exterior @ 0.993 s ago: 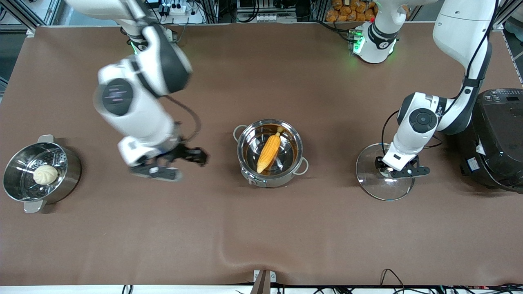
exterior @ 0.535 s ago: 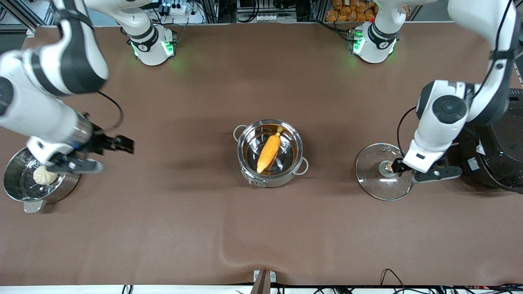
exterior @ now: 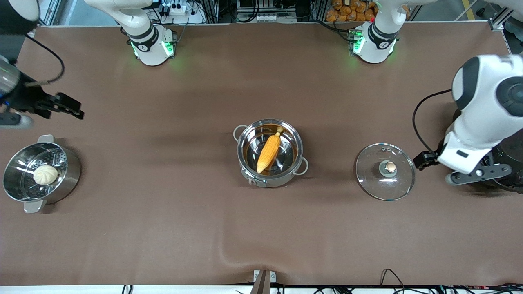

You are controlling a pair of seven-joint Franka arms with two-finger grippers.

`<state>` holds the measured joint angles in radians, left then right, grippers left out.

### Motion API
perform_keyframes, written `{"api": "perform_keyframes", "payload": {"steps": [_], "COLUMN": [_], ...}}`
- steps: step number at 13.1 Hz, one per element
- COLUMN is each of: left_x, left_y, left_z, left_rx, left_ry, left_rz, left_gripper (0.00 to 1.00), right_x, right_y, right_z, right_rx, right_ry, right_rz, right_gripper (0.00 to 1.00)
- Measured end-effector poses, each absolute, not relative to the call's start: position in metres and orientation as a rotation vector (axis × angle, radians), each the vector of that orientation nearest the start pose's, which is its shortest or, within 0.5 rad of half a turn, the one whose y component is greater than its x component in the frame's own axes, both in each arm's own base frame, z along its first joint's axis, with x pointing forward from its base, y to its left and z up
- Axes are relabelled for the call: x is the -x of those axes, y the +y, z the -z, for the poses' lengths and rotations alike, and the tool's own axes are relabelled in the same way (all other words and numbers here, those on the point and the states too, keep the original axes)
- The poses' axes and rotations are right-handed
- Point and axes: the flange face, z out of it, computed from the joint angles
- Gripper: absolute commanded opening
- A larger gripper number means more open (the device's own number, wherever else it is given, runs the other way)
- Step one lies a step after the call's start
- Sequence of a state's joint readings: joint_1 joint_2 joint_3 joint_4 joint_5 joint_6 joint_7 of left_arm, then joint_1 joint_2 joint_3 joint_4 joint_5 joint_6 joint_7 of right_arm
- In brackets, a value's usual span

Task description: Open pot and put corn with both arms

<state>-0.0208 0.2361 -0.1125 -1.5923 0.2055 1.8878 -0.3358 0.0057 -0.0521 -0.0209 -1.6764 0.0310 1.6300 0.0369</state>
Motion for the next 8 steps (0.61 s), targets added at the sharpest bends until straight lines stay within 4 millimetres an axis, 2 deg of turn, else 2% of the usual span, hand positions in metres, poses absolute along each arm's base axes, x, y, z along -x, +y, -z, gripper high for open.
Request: {"api": "perform_keyframes", "payload": {"steps": [2,4,6,8], "left_x": [-0.626,-0.611,-0.595,-0.584], "left_y": [-0.065,-0.065,-0.063,-0.066], "left_z": [-0.552,-0.593,-0.622,-0.638], "left_rx": [2.999,3.040,3.043,3.076], "left_ry": [-0.241,-0.232,-0.229,-0.224], "left_rz": [0.123,0.118,0.136,0.156], "left_gripper": [1.00,1.00,1.00,1.00], "right_x": [-0.535,-0.533,-0.534,-0.535], "right_y": [-0.011,-0.017,-0.020,-0.019], "right_z": [-0.630,-0.644,-0.652,-0.651], "right_rx": [3.109,3.119,3.148,3.151], "right_ry": [0.099,0.106,0.051,0.037], "right_rz": [0.017,0.038,0.064,0.062], "right_gripper": [1.00,1.00,1.00,1.00]}}
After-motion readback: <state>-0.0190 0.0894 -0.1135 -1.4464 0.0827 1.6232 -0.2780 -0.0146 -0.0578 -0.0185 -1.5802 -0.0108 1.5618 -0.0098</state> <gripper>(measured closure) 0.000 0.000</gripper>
